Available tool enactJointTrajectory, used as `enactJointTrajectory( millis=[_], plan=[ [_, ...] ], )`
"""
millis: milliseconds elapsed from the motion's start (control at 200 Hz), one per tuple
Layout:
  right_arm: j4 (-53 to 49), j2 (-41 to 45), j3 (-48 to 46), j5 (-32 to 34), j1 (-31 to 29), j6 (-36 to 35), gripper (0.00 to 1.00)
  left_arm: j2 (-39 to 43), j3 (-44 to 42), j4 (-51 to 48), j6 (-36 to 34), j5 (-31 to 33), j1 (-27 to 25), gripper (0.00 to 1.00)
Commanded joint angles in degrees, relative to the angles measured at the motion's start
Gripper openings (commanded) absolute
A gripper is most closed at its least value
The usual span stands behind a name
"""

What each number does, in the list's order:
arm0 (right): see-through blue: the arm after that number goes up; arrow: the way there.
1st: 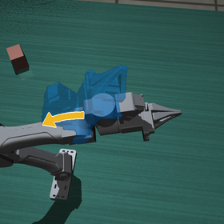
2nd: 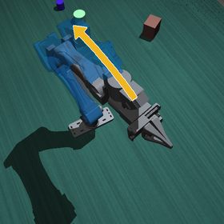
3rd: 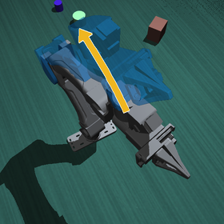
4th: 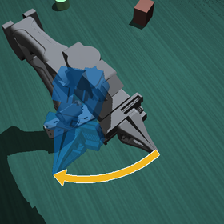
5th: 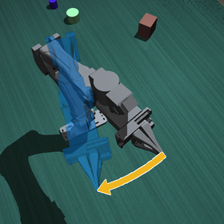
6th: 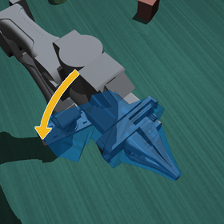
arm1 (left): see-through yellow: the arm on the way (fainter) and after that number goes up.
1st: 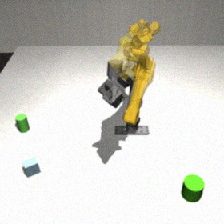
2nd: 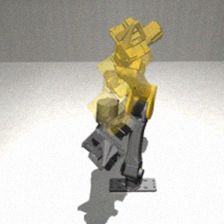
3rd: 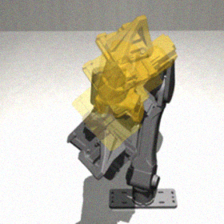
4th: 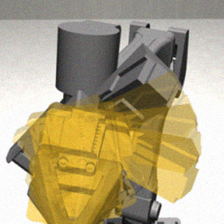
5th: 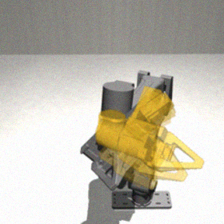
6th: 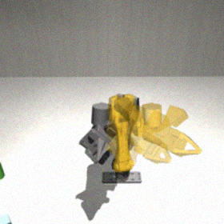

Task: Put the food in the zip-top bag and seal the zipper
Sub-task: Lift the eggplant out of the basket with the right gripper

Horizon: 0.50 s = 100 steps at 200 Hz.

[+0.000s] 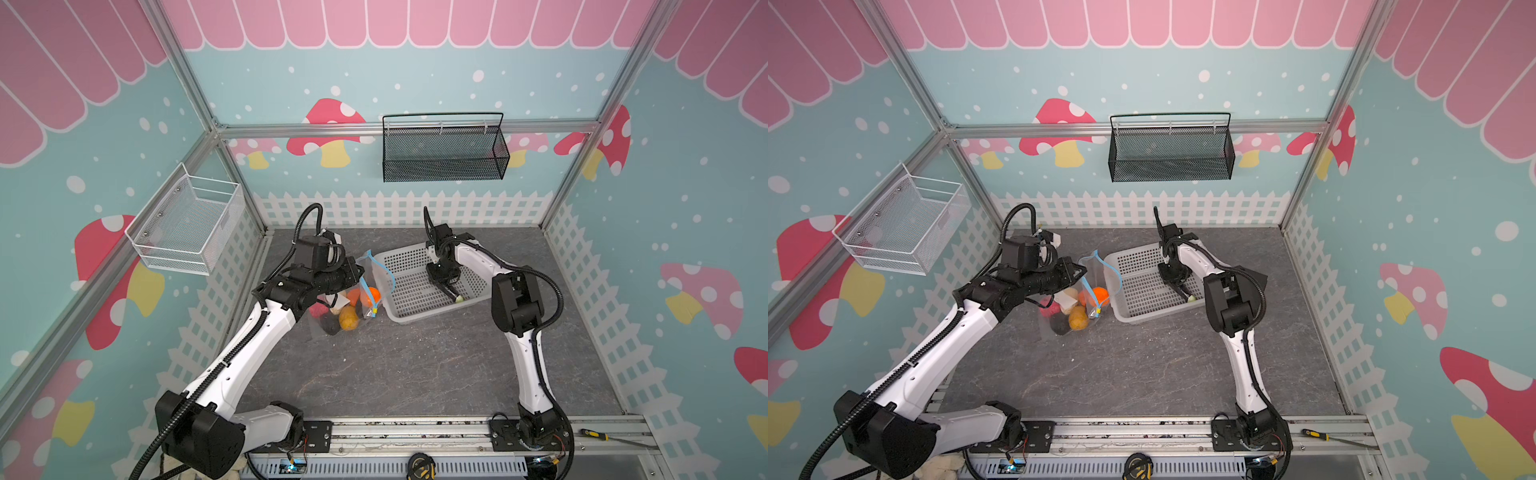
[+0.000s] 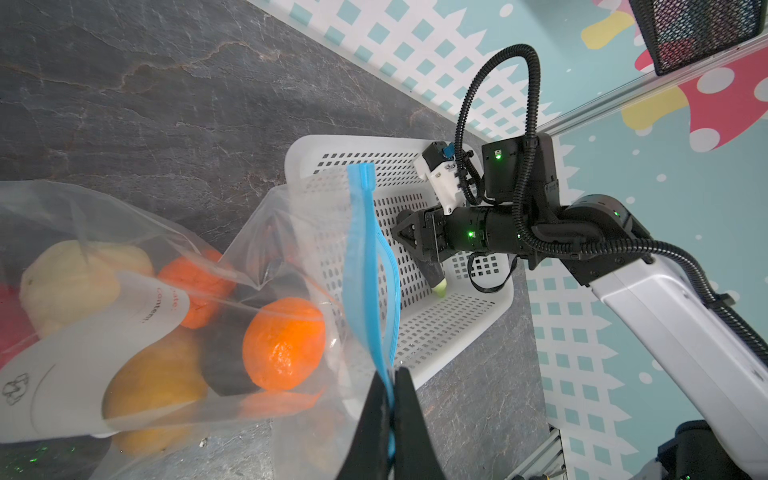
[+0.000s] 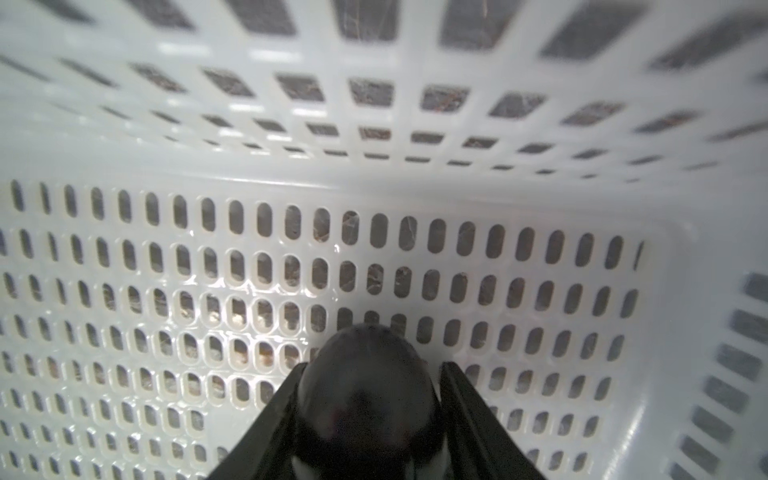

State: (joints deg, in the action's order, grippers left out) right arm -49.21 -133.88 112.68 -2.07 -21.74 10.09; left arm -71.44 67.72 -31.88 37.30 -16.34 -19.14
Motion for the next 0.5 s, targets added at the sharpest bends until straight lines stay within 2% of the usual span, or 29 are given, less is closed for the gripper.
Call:
enactJointTrajectory(
  millis=[0, 495],
  plan=[
    [-0.29, 0.84, 0.87, -1.6, 0.37, 1.16, 0.49, 1.17, -0.74, 0.98, 0.32, -0.36, 0.48, 0.0],
    [3.91, 4.68, 0.26, -4.16, 0.88, 2.96, 0.46, 1.4, -1.19, 1.28, 0.58, -0.21, 0.46, 0.0]
  ],
)
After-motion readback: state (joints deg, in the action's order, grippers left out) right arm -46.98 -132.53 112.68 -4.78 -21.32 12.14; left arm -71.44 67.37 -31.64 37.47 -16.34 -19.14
